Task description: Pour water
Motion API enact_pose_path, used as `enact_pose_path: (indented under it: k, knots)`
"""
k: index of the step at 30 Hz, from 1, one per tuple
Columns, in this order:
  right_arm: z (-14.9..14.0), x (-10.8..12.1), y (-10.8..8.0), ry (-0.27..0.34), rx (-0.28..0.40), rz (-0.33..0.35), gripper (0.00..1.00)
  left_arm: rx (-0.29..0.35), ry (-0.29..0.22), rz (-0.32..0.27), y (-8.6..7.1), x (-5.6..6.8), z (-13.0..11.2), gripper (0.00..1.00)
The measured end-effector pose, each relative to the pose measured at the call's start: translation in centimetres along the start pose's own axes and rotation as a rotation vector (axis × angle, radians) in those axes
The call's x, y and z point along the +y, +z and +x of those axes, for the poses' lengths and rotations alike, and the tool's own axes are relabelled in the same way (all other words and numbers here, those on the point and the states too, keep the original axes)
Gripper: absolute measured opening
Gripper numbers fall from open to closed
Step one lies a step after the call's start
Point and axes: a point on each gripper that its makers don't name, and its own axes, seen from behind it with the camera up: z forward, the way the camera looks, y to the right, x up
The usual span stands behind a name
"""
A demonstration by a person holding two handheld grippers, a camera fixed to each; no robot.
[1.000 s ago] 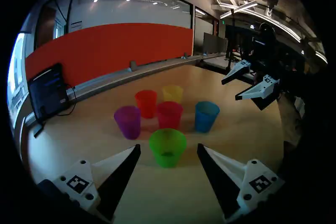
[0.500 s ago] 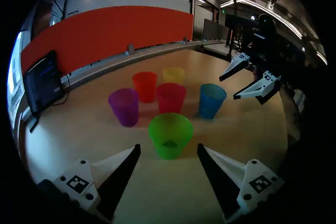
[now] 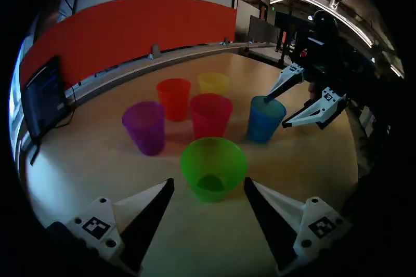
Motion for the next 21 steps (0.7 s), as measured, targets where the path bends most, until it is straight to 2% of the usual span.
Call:
enact_pose_path:
  k: [12, 21]
  knots:
    - [0.7, -0.3, 1.8, -0.007, -0.006, 0.019, 1.0, -0.004, 0.022, -0.037, 2.3, 0.7, 1.1, 1.0]
    - [1.3, -0.4, 2.2, -0.008, 0.006, 0.03, 1.0, -0.015, 0.034, -0.043, 2.7, 1.0, 1.0, 1.0]
